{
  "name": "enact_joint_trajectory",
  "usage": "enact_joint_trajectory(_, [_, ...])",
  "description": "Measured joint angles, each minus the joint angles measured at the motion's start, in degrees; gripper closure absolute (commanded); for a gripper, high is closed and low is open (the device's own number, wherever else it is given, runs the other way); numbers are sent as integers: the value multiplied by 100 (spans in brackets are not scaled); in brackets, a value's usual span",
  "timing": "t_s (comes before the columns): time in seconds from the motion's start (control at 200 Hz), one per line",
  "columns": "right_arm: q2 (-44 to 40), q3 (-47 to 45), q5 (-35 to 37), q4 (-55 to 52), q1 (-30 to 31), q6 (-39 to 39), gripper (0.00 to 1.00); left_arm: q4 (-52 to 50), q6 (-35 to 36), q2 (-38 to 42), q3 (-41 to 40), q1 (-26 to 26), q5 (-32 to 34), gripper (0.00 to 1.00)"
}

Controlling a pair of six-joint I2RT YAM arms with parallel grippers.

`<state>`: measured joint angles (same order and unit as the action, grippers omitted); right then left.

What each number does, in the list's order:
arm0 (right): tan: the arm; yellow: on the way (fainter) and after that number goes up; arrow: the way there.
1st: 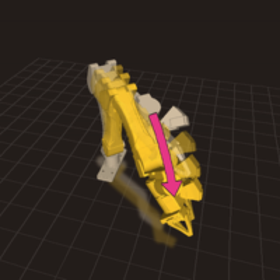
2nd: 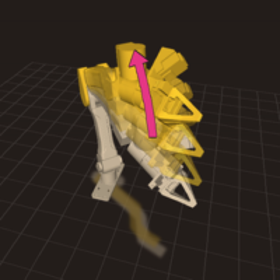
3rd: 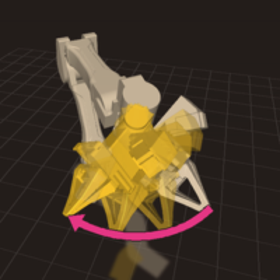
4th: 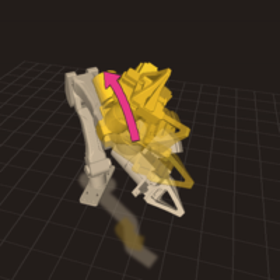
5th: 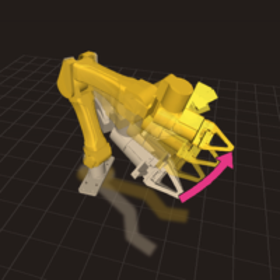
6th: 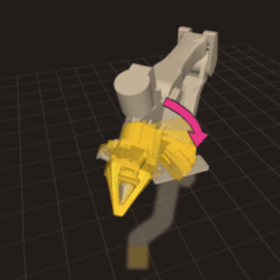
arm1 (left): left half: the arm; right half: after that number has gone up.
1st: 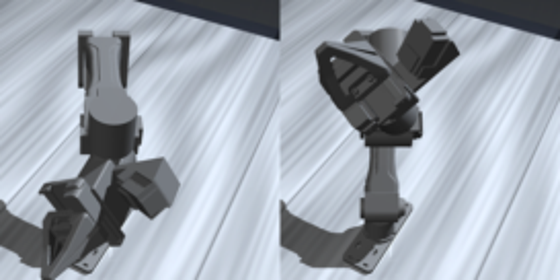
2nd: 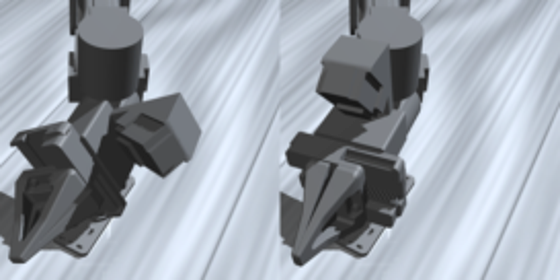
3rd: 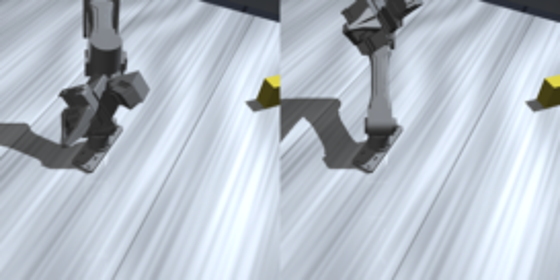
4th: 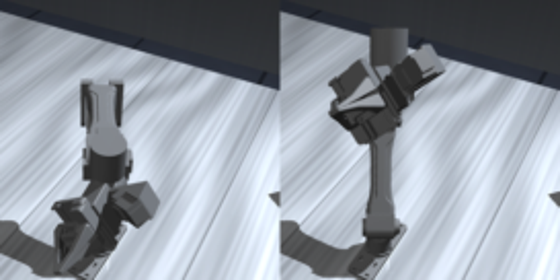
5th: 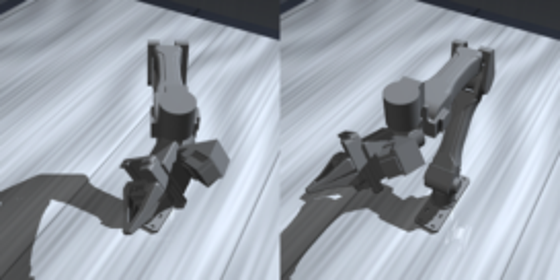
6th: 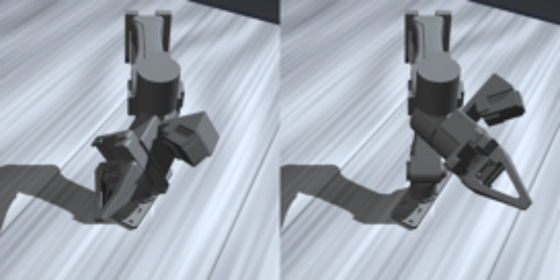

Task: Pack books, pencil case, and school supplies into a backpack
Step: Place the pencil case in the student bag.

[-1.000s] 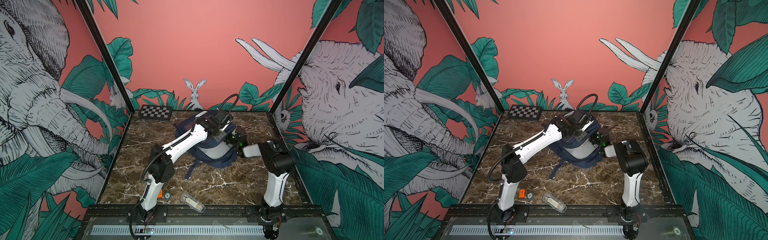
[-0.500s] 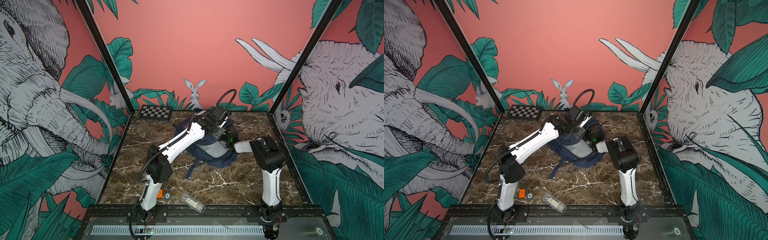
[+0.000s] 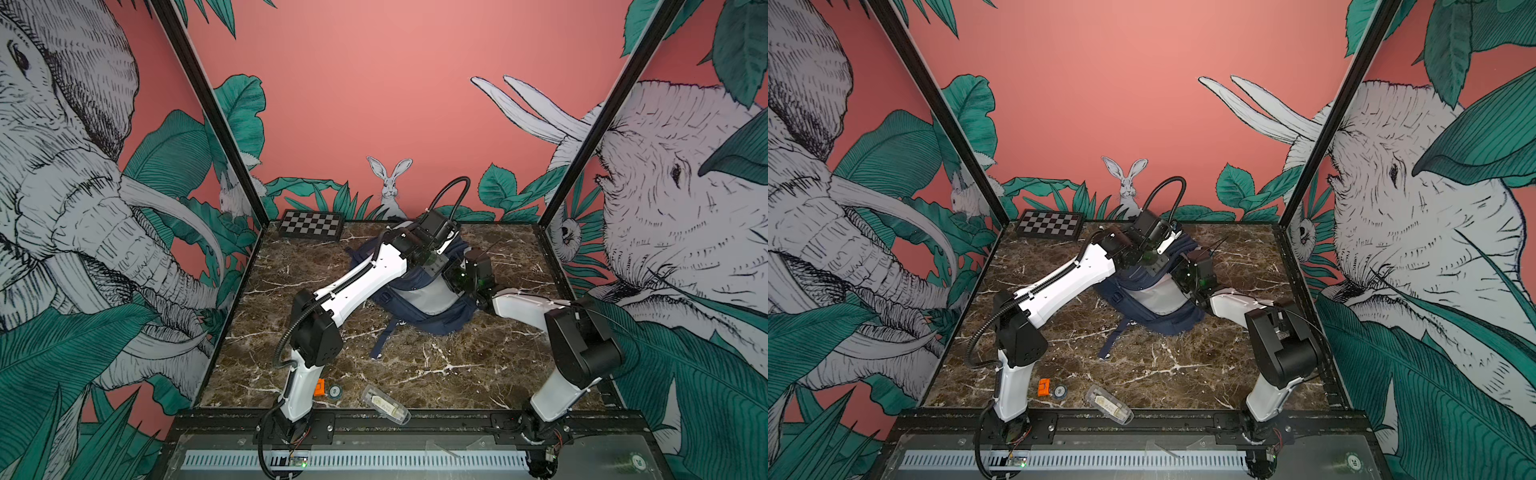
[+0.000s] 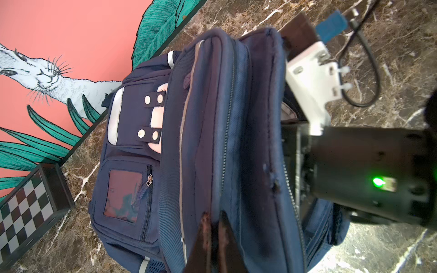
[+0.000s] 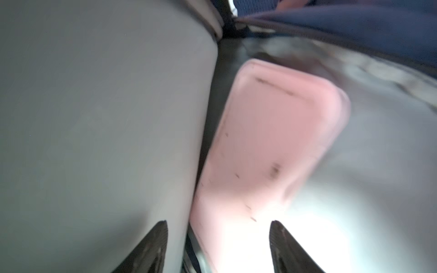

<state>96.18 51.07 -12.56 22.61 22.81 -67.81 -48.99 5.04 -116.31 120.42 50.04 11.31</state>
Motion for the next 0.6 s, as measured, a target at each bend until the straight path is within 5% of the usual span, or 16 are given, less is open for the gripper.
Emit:
enact_joint_trajectory(0.35, [879, 146, -531, 74, -219, -2, 68, 116, -35, 98, -190, 0, -37, 100])
enact_joint_trajectory(0.6, [1473, 734, -793, 605, -98, -247, 70, 144, -72, 122, -249, 2, -46, 100])
